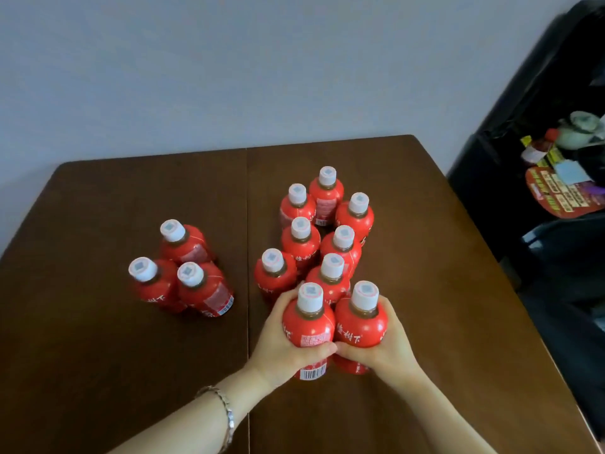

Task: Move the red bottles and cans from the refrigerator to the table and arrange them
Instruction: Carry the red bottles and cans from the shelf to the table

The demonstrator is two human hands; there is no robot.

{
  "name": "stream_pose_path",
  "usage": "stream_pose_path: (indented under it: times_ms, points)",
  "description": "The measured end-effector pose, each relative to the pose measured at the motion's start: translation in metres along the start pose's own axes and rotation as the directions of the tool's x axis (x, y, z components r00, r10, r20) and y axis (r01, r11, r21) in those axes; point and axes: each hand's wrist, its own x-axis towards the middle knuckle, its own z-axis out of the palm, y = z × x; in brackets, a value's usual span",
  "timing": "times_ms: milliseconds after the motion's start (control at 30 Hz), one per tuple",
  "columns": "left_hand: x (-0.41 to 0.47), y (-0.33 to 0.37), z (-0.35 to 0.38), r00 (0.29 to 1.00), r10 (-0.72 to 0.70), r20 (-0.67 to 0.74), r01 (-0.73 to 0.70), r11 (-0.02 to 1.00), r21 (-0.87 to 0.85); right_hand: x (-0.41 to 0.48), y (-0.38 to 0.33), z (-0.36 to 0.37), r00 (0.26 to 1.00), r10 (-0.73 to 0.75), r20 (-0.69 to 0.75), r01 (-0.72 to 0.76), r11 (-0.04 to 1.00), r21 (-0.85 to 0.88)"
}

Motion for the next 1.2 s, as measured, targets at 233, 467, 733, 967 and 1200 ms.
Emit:
stream_pose_path:
  times_ms: [233,467,733,967,1200]
  points:
    - [0.022,-0.035,-0.030,0.998,0.056,0.032,-0.061,0.986,0.154,0.014,0.035,0.029,0.996,0.004,-0.085,-0.006,1.000,-0.020]
    - [0.031,-0.038,-0.038,0.957,0.241,-0.160,-0.114,0.824,0.556,0.036,0.025,0.030,0.989,-0.130,-0.065,0.102,0.941,-0.322]
    - [0.015,-0.024,-0.031,0.953,-0.036,-0.301,0.196,0.832,0.519,0.024,0.017,0.038,0.969,0.151,-0.197,-0.222,0.883,-0.414]
    - [0.016,-0.009,-0.037,0.913,-0.143,-0.383,0.286,0.892,0.349,0.018,0.003,0.052,0.916,0.250,-0.315,-0.346,0.889,-0.300]
    - [0.005,0.020,-0.011,0.692,-0.722,0.003,0.616,0.593,0.518,0.016,-0.008,0.039,0.885,0.417,-0.208,-0.464,0.745,-0.479]
